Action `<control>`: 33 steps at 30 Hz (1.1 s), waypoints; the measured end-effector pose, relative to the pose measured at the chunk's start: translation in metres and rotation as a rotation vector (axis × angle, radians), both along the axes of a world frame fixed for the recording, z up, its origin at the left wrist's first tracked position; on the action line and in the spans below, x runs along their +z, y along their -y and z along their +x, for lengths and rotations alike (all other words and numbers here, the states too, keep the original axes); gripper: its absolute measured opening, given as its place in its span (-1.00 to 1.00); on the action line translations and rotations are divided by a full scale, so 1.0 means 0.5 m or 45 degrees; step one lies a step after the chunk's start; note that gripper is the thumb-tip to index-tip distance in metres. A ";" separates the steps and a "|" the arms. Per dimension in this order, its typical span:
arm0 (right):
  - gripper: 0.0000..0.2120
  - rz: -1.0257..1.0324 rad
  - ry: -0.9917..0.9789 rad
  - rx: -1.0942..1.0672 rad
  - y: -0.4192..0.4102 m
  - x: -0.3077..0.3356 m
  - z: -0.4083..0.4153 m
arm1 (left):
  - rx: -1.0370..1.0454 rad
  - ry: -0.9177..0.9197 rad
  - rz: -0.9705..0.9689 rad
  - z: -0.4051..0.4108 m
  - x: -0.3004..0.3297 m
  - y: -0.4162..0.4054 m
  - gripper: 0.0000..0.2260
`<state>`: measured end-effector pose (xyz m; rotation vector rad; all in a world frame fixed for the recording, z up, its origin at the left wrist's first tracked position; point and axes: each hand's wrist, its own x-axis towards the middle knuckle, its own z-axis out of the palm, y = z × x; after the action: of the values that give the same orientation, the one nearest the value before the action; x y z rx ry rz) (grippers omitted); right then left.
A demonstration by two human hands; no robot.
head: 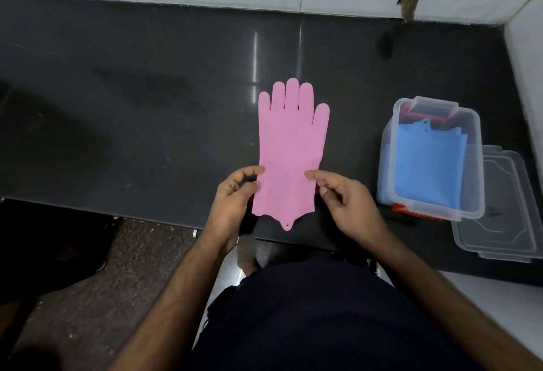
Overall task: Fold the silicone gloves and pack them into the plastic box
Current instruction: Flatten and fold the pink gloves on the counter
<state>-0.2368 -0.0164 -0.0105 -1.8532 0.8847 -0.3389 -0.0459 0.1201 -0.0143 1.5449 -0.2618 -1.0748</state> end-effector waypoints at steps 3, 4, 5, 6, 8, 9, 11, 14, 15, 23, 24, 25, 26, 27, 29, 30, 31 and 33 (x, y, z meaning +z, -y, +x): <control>-0.56 -0.268 0.009 0.138 0.001 -0.001 -0.011 | 0.013 -0.155 0.002 0.002 0.007 -0.003 -0.75; -0.57 -0.409 -0.020 0.184 0.004 -0.002 -0.014 | 0.019 -0.188 0.003 0.001 0.008 -0.003 -0.73; -0.58 -0.534 -0.036 0.204 0.006 -0.003 -0.015 | 0.025 -0.220 -0.005 -0.001 0.009 -0.003 -0.71; -0.60 -0.629 -0.029 0.202 0.008 -0.002 -0.016 | 0.024 -0.249 -0.016 -0.003 0.011 -0.004 -0.68; -0.65 -0.742 0.023 0.171 0.009 0.001 -0.017 | -0.022 -0.263 -0.042 -0.006 0.012 -0.010 -0.68; -0.67 -0.765 0.052 0.150 0.008 0.003 -0.016 | -0.067 -0.229 -0.051 -0.007 0.012 -0.015 -0.71; -0.74 -0.740 0.101 0.115 0.008 0.011 -0.014 | -0.160 -0.084 -0.043 -0.008 0.013 -0.025 -0.79; -0.83 -0.636 0.153 0.110 0.006 0.025 -0.011 | -0.242 0.193 -0.072 -0.017 0.013 -0.035 -0.77; -0.83 -0.604 0.171 0.114 0.004 0.029 -0.010 | -0.260 0.275 -0.093 -0.023 0.015 -0.037 -0.76; -0.90 -0.505 0.171 0.154 -0.019 0.040 -0.011 | -0.169 0.790 -0.078 -0.046 0.010 -0.011 -0.74; -0.89 -0.506 0.171 0.158 -0.020 0.041 -0.012 | -0.165 0.763 -0.095 -0.043 0.009 -0.008 -0.76; -0.86 -0.506 0.170 0.156 -0.022 0.041 -0.015 | -0.179 0.768 -0.109 -0.042 0.009 -0.007 -0.73; -0.84 -0.506 0.164 0.147 -0.022 0.041 -0.017 | -0.207 0.818 -0.114 -0.043 0.007 -0.007 -0.69; -0.82 -0.507 0.150 0.130 -0.022 0.040 -0.019 | -0.239 0.858 -0.133 -0.045 0.004 -0.008 -0.68; -0.83 -0.519 0.114 0.080 -0.020 0.037 -0.023 | -0.296 0.909 -0.172 -0.049 -0.005 -0.010 -0.73; -0.85 -0.534 0.103 0.056 -0.019 0.036 -0.025 | -0.318 0.920 -0.178 -0.052 -0.010 -0.009 -0.75; -0.87 -0.546 0.090 0.040 -0.018 0.035 -0.026 | -0.335 0.926 -0.175 -0.054 -0.014 -0.009 -0.76; -0.90 -0.562 0.057 0.031 -0.017 0.033 -0.030 | -0.375 0.948 -0.157 -0.056 -0.018 -0.006 -0.75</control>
<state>-0.2515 -0.0077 0.0061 -2.2475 0.7993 -0.5961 -0.0739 0.1232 -0.0232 1.7752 -1.0695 -0.6372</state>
